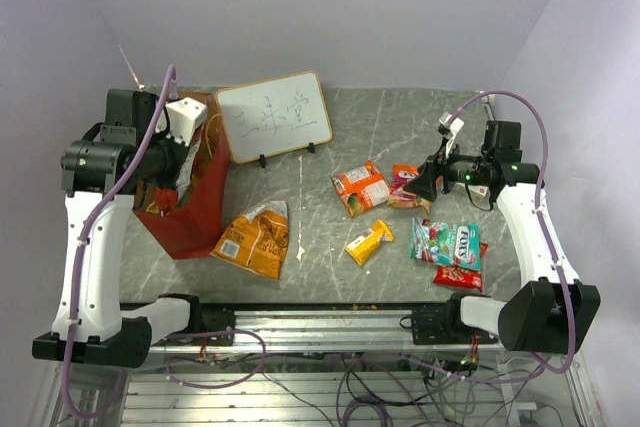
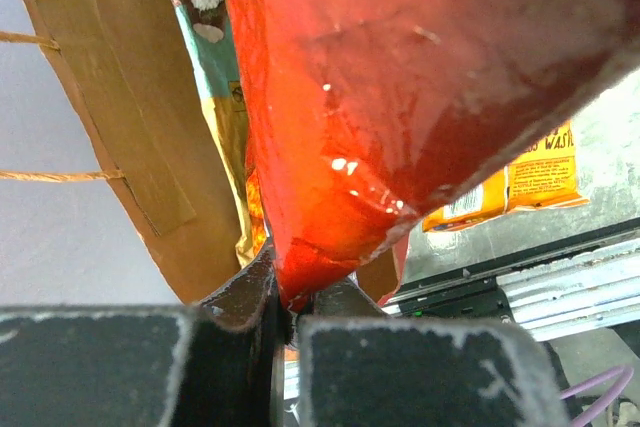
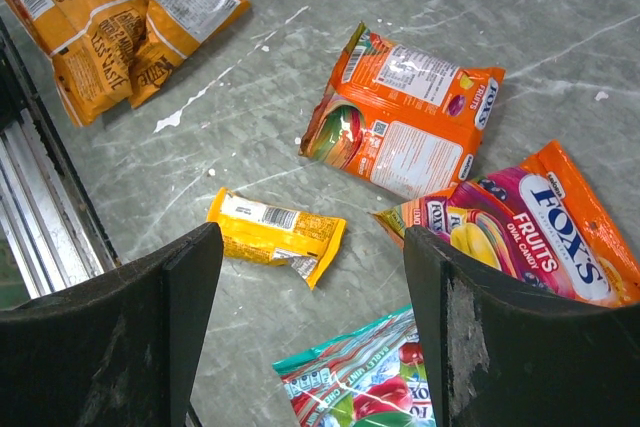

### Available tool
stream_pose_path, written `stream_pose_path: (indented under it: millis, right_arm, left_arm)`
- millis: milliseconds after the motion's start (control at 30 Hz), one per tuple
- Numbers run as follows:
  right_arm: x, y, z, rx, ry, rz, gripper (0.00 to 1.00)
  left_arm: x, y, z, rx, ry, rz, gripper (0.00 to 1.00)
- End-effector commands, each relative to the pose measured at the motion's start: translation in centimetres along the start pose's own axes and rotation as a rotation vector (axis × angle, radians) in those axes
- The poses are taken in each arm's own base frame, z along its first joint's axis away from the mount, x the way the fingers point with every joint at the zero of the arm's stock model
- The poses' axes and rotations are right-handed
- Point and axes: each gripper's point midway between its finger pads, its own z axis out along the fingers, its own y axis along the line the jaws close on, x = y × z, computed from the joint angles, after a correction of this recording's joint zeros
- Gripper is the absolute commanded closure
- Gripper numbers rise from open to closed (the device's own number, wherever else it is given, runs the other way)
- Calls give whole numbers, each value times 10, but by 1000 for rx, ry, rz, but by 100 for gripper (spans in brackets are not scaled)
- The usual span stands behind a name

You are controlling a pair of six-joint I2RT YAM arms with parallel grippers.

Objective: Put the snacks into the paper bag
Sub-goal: Place the snack in the paper bag.

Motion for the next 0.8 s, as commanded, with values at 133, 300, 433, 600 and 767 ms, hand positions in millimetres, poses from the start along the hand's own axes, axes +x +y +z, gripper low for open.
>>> stream_pose_path:
  millis: [133,300,433,600,767]
  right_arm:
    - [3,-2,2,-8,-9,-20,28]
    - [8,-2,2,-7,0,-19,28]
    - [10,0,2,-11,3,-19,28]
    - [9,1,0,-3,-5,-33,28]
    - [9,2,0,-12,-4,-35,28]
  left_arm:
    - [0,-2,13,34,22,-39,93]
    - [-1,4,25,47,76,-36,93]
    - [0,12,32,52,117,-46,93]
    - [12,21,40,76,185,-75,93]
    - [19,22,48,131,243,-89,93]
